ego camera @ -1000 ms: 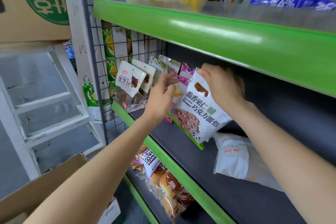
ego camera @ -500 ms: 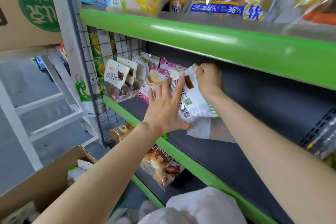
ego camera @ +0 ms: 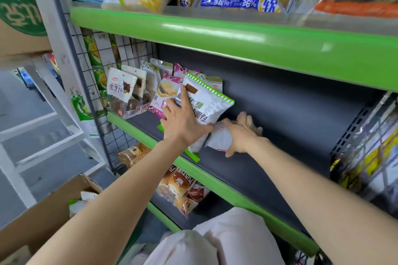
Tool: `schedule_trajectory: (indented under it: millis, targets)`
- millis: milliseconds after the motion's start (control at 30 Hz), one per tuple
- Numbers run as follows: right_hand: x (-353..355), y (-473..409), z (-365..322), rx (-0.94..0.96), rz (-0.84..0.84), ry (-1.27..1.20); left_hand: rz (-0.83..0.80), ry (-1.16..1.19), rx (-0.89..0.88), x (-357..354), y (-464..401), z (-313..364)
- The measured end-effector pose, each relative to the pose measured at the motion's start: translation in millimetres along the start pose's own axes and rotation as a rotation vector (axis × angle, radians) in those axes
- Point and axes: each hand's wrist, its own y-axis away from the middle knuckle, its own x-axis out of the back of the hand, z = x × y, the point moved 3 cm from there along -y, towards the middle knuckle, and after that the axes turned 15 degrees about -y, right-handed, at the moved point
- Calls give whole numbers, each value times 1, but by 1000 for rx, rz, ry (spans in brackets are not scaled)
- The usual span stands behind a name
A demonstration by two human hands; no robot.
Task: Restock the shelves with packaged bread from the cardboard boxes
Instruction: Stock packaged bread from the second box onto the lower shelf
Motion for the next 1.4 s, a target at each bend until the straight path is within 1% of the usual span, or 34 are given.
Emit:
schedule_trajectory:
  millis: [67, 167, 233, 267, 333, 400, 433, 533, 667, 767, 900, 1033, 1133, 1200, 1233, 1267, 1300, 1333, 1367, 1400]
  targets:
    - [9, -2, -1, 3, 48, -53, -1, 39, -5, 0, -1, 1]
    - [40, -19, 2, -56, -1, -98, 18, 89, -12, 2, -6, 1]
    - [60, -36, 5, -93, -53, -57, 31, 102, -17, 4, -10, 3]
    - [66, -45, 7, -96, -45, -28, 34, 105, -22, 5, -11, 4]
    - [73, -61, 14, -133, 78, -53, 33, 105, -36, 5, -15, 6]
    - [67, -66, 22, -161, 197, -61, 26, 115, -52, 4, -18, 9]
    - [61, -69, 24, -157, 194, -36, 27, 119, -60, 4, -20, 10]
    - [35, -74, 31, -99, 91, -74, 22, 136, -86, 5, -24, 12]
    - [29, -82, 39, -112, 74, -84, 18, 136, -104, 4, -26, 12]
    - [31, -77, 36, -68, 158, -83, 3, 150, -110, -1, -24, 13]
    - [22, -71, 32, -47, 298, -12, -1, 142, -123, -5, -19, 15]
    - [15, -78, 30, -71, 278, 42, -2, 118, -133, -5, -17, 18]
    - [10, -78, 25, -55, 324, 105, -7, 126, -132, -4, -16, 18]
    - [4, -76, 25, -51, 327, 82, -6, 120, -139, -4, -15, 19]
    - [4, -71, 24, -33, 343, 21, -4, 117, -137, -5, -14, 18]
    - [3, -67, 23, -9, 399, -125, -4, 115, -133, -6, -13, 18]
    - [9, -57, 20, 11, 496, -360, -2, 111, -126, -7, -12, 18]
    - [15, -46, 20, 15, 590, -708, 1, 106, -116, -8, -10, 19]
    - [22, -31, 16, 28, 649, -1122, 3, 105, -103, -9, -9, 20]
    - [26, -17, 13, 33, 628, -1510, 4, 109, -90, -9, -7, 24]
